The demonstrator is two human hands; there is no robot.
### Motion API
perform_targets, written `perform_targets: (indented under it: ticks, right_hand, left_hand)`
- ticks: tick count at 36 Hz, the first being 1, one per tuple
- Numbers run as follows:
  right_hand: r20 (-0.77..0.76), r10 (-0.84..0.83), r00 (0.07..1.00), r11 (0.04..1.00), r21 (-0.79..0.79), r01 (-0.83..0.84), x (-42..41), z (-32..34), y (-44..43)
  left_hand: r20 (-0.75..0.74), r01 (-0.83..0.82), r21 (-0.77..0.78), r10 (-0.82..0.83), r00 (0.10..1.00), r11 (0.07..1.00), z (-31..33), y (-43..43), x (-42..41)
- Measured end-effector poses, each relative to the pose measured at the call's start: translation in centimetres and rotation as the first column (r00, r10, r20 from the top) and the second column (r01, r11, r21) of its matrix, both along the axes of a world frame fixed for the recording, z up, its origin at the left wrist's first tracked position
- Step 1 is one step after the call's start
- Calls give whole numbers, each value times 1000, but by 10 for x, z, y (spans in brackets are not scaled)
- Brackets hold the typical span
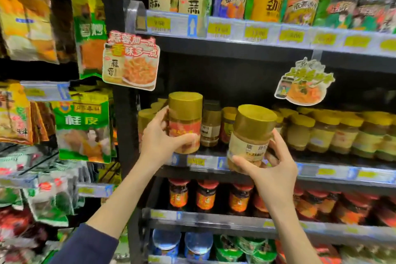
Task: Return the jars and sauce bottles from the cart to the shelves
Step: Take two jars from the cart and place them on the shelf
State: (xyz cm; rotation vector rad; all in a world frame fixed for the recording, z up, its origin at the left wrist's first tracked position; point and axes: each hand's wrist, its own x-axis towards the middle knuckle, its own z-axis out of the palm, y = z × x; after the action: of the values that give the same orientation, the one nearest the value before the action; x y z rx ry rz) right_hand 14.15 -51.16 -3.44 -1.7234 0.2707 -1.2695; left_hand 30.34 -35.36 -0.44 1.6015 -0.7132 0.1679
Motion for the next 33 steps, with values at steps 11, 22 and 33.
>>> perform_targets:
  ticks: [11,22,33]
  right_hand:
    - [-12,16,1000,1000,-15,-16,35,5,-29]
    - [-54,125,991,992,9,-125,71,1,-48]
    - [-49,227,973,973,40,-226,87,-9,-45]
  left_hand:
    - [-35,25,112,-21,999,993,-14,-43,38]
    - [-100,-49,308,84,991,950,-28,-42,46]
    - [18,-83,538,87,996,839,-24,-30,45]
